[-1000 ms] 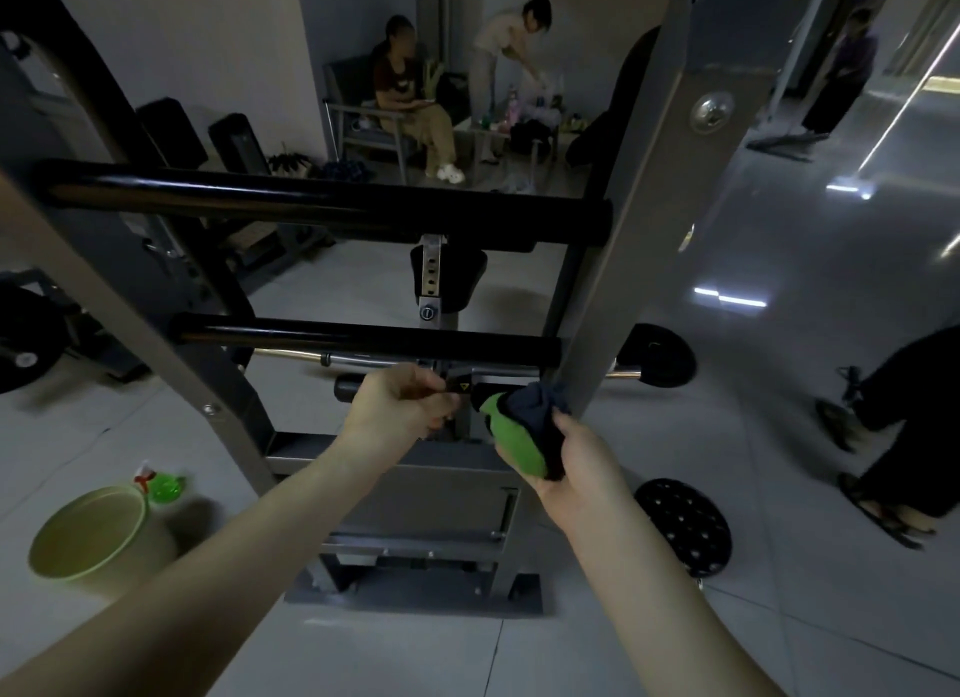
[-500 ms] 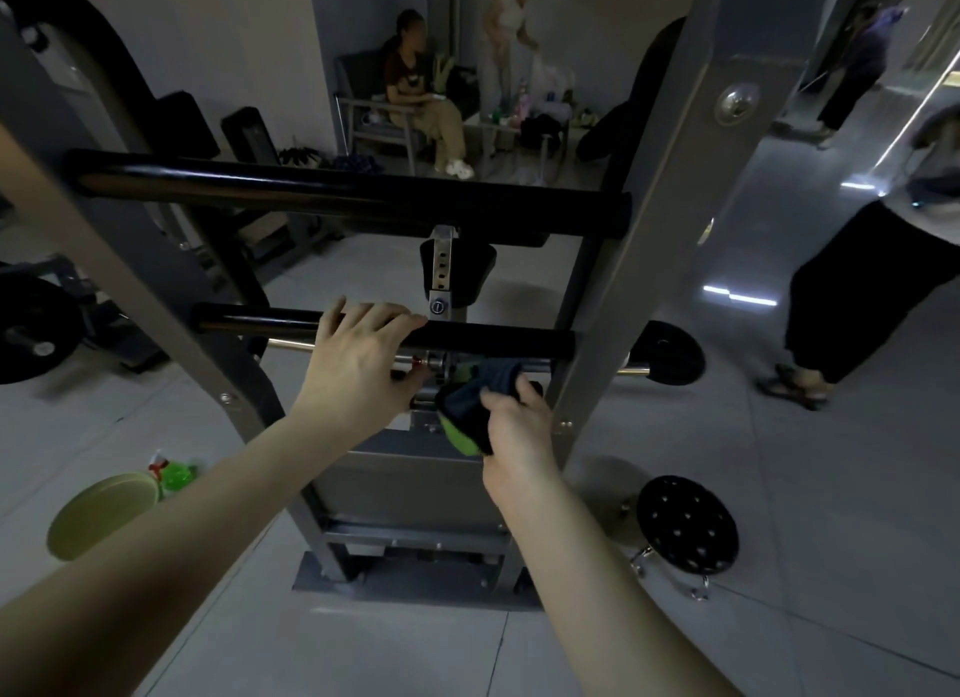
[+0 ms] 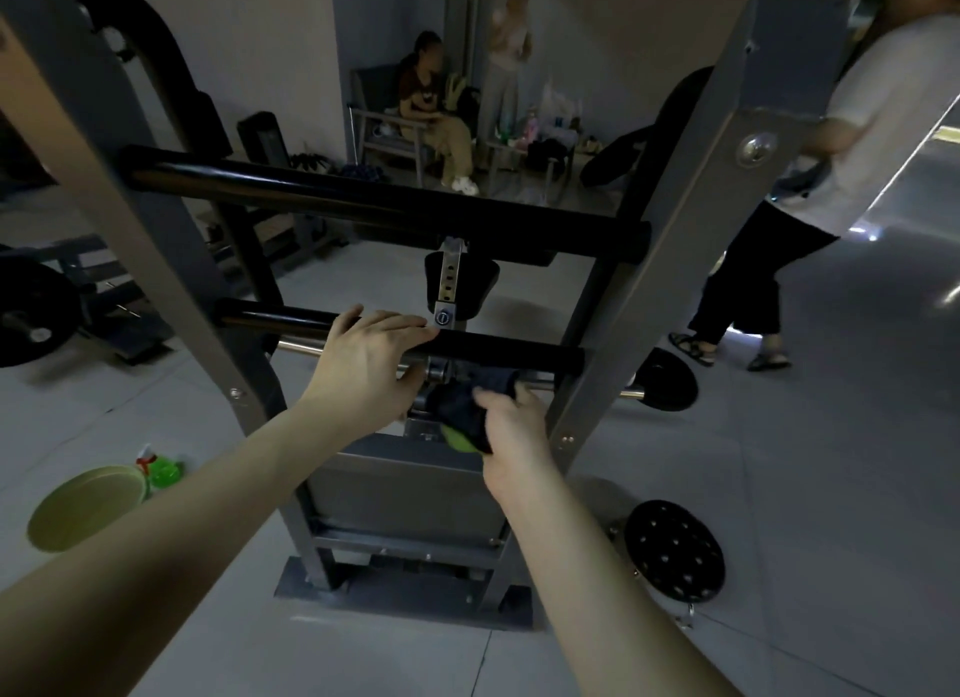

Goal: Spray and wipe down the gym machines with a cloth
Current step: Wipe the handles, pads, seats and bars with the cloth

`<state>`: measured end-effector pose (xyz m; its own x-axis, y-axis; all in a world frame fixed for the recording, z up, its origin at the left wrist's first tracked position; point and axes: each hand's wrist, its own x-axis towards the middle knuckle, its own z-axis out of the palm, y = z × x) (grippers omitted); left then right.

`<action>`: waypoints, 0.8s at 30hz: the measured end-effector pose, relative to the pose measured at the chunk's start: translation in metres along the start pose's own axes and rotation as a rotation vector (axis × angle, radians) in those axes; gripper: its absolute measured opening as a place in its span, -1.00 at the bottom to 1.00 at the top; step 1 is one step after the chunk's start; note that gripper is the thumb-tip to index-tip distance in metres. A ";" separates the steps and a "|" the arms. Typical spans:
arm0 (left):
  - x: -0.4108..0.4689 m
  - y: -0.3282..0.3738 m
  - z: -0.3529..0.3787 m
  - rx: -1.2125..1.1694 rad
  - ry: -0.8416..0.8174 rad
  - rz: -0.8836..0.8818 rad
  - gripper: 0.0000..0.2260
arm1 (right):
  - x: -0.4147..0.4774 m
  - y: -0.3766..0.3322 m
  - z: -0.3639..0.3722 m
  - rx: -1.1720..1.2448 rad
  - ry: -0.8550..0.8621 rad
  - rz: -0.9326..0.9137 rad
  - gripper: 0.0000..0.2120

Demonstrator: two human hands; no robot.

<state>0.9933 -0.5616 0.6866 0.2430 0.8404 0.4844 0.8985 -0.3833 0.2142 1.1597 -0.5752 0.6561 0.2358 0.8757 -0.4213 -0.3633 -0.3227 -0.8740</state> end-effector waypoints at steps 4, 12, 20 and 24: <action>-0.002 0.001 0.000 -0.003 -0.017 0.005 -0.57 | -0.002 0.002 -0.006 0.021 -0.053 0.064 -0.68; -0.001 0.000 0.001 -0.055 -0.038 -0.034 -0.54 | 0.018 -0.018 -0.021 0.301 0.236 -0.013 -0.58; 0.000 0.002 -0.001 -0.074 -0.073 -0.061 -0.51 | -0.013 -0.002 0.009 -0.223 -0.103 -0.023 -0.52; -0.002 0.000 -0.002 -0.073 -0.086 -0.057 -0.52 | 0.000 0.006 -0.016 -0.118 -0.003 -0.005 -0.59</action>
<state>0.9918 -0.5642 0.6876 0.2256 0.8904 0.3954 0.8834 -0.3581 0.3023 1.1718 -0.5825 0.6468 0.2348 0.8783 -0.4166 -0.2535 -0.3584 -0.8985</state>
